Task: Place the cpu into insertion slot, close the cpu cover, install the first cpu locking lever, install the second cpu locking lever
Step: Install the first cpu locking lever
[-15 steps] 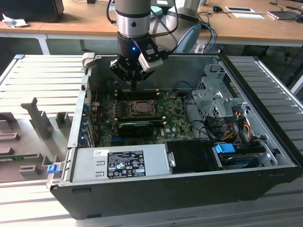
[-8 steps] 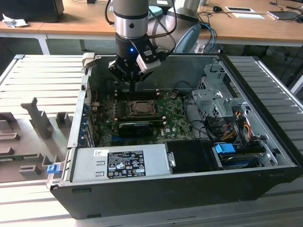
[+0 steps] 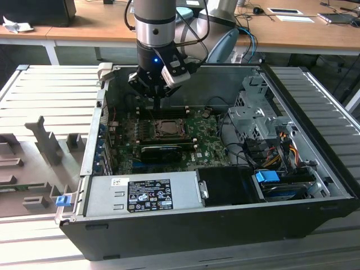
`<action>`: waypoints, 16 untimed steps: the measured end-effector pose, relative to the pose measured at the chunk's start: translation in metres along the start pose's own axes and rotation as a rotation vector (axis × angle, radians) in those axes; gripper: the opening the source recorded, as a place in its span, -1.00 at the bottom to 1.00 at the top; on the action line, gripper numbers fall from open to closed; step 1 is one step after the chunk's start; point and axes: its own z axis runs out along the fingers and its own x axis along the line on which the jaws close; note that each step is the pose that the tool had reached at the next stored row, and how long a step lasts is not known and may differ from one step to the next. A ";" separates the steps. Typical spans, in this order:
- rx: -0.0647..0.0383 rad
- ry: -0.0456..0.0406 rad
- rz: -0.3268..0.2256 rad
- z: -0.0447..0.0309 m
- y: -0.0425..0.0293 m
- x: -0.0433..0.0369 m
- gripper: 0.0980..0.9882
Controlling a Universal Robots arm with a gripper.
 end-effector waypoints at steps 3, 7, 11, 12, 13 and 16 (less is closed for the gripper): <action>0.000 0.0001 0.000 0.0004 -0.0001 0.0004 -0.98; 0.000 0.0000 0.000 0.0012 -0.0001 0.0030 -0.98; 0.000 0.0000 0.000 0.0027 -0.0005 0.0121 -0.98; 0.000 0.0000 0.000 0.0030 -0.0006 0.0152 -0.98; 0.000 0.0000 0.000 0.0033 -0.0007 0.0179 -0.98; 0.000 -0.0003 0.000 0.0059 -0.0010 0.0277 -0.98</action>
